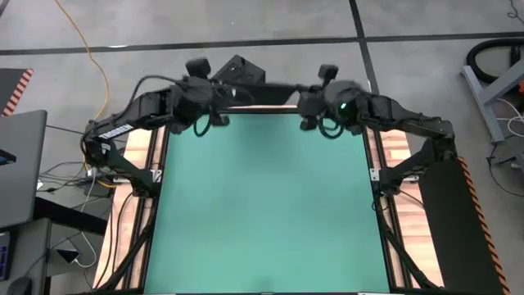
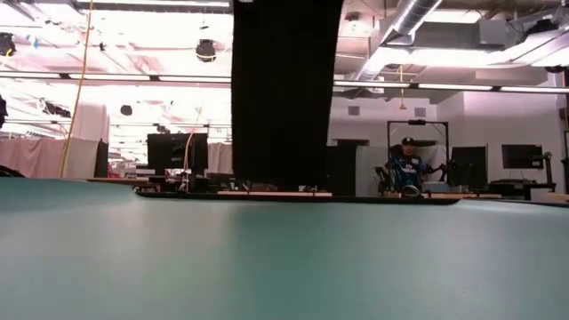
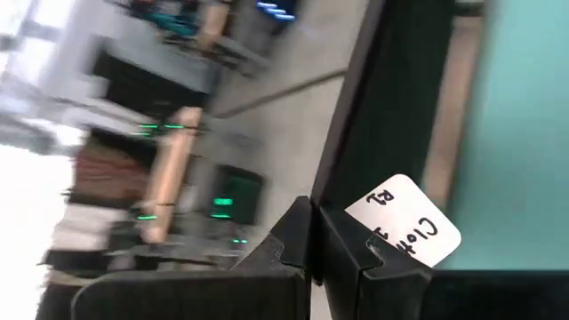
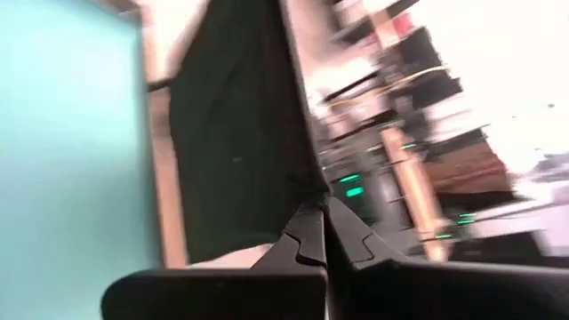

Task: Roll towel into tight, uniform cylinder
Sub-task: Roll the black towel

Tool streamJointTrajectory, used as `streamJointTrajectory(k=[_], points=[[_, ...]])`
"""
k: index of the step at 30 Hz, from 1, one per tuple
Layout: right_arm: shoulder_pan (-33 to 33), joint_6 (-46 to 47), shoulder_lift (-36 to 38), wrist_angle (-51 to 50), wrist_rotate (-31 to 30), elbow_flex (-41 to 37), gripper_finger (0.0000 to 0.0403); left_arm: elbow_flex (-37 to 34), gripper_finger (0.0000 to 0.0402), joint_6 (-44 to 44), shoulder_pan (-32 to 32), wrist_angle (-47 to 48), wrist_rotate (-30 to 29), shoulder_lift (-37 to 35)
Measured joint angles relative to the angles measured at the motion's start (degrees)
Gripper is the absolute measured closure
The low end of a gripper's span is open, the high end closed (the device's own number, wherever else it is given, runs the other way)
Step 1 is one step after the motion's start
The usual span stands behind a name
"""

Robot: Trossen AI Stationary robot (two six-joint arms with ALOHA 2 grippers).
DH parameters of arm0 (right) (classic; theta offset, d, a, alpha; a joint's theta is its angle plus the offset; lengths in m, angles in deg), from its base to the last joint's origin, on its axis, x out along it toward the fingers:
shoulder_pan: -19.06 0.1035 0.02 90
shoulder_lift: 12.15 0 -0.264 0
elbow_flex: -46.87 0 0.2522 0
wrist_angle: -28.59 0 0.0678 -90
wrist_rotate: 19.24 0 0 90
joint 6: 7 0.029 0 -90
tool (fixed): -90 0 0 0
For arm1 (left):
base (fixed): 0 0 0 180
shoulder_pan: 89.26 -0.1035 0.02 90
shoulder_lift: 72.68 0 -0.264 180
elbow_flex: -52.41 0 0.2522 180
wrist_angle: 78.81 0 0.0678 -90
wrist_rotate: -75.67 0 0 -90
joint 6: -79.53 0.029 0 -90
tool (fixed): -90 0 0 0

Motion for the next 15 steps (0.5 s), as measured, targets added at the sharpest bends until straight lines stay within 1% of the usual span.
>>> streamJointTrajectory(k=[3, 7, 9, 12, 15], points=[[2.7, 9.4, -1.5, -9.7, 2.3, -0.1, 0.0400, -2.8, 0.0401, -11.5, 1.9, 9.9, 5.2, 0.3], [8.4, 22.9, -4.4, -23.1, 6.6, -0.2, 0.0400, -10.6, 0.0401, -26.3, 6.0, 18.6, 9.1, 0.9], [12.1, 29.4, -6.2, -28.4, 8.5, -0.2, 0.0400, -16.1, 0.0401, -32.0, 8.9, 18.8, 11.3, 0.7], [18.7, 37.5, -9.5, -32.7, 10.7, -0.2, 0.0400, -24.2, 0.0401, -38.8, 14.2, 17.7, 14.3, 0.8], [25.8, 44.9, -12.9, -34.6, 11.3, -0.2, 0.0400, -31.3, 0.0401, -44.5, 19.9, 12.3, 15.9, 0.9]])
